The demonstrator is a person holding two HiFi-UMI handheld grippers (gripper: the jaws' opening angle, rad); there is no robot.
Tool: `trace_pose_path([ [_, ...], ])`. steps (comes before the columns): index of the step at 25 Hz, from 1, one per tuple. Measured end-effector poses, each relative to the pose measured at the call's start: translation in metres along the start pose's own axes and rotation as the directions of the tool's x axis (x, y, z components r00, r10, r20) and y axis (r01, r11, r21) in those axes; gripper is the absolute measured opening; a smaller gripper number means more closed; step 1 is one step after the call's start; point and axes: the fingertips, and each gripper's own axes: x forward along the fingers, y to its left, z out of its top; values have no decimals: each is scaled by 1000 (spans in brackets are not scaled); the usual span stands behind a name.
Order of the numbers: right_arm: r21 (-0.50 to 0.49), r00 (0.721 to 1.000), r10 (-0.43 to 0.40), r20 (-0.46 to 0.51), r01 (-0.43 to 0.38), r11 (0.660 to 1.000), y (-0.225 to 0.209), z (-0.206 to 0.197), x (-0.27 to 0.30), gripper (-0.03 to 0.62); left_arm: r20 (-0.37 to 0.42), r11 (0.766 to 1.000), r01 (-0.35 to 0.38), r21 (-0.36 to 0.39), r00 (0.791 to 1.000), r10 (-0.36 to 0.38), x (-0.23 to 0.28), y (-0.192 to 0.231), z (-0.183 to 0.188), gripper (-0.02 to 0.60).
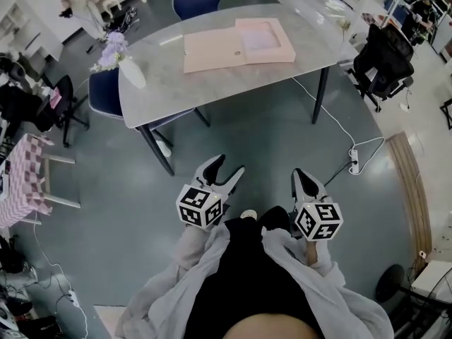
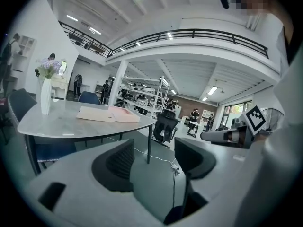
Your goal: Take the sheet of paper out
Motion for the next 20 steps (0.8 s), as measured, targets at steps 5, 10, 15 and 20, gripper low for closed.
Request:
trace_pose_path([
  [5, -7, 1000, 16, -17, -16, 1000, -6, 6, 20, 8, -1, 999, -23, -43, 1000, 23, 3, 10, -5, 258],
  [10, -12, 998, 52, -23, -53, 999, -1, 13, 49, 8, -3, 996, -65, -57, 998, 65, 4, 37, -2, 259],
  [15, -15, 997, 71, -15, -72, 997, -12, 37, 82, 8, 15, 994, -96, -49, 995, 97, 26, 61, 22, 259],
  [20, -14, 996, 91, -15, -91, 996, -33, 62, 121, 8, 24, 992, -110, -56, 993, 112, 66, 83, 44, 265],
])
